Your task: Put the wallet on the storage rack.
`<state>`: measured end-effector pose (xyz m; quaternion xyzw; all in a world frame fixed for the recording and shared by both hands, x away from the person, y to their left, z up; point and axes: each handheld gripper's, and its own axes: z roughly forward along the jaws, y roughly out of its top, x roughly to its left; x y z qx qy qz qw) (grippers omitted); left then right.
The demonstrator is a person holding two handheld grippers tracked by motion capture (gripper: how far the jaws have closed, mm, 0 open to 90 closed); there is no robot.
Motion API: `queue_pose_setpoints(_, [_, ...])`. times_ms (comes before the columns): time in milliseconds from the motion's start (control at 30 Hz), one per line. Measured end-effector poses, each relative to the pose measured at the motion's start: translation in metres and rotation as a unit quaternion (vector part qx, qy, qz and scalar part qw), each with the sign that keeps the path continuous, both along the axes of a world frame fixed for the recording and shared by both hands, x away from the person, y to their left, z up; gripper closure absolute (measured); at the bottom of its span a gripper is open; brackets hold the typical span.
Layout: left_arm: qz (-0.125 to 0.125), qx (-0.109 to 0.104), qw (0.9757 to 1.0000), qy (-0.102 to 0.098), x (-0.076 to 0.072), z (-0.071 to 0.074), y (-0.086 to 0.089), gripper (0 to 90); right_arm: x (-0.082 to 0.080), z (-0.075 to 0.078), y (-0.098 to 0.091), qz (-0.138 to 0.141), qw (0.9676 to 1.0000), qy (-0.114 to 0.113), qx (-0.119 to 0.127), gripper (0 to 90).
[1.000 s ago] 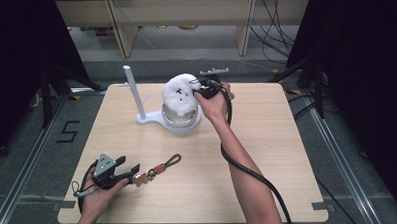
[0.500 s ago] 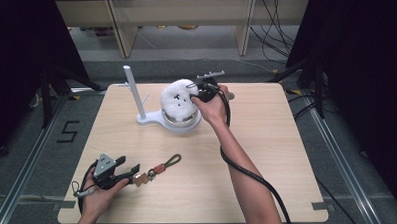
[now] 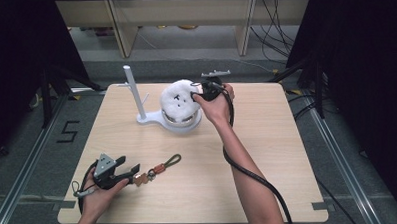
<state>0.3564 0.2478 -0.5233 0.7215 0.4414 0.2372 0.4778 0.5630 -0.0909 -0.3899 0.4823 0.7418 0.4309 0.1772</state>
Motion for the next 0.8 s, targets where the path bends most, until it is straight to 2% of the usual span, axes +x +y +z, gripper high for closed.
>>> queue_pose_setpoints(67, [0.0, 0.0, 1.0, 0.0, 0.0, 0.0, 0.0, 32.1, -0.002, 0.002, -0.002, -0.003, 0.9999, -0.011, 0.001, 45.6])
queue_pose_setpoints(267, [0.001, -0.002, 1.0, 0.003, 0.0, 0.0, 0.001, 31.8, -0.008, 0.005, -0.01, -0.005, 0.9997, -0.023, 0.002, 42.8])
queue_pose_setpoints(433, [0.003, -0.002, 1.0, 0.006, 0.001, 0.0, 0.001, 31.4, -0.015, 0.003, -0.018, -0.006, 0.9999, -0.009, 0.001, 43.4])
queue_pose_setpoints(467, [0.005, 0.003, 0.9999, 0.008, 0.001, 0.001, 0.0, 31.4, -0.016, 0.002, -0.02, -0.004, 0.9999, -0.012, -0.004, 43.6])
queue_pose_setpoints(800, [0.007, 0.004, 0.9999, 0.008, 0.001, 0.0, 0.0, 31.3, -0.033, -0.004, -0.041, -0.005, 0.9999, -0.004, -0.013, 46.4])
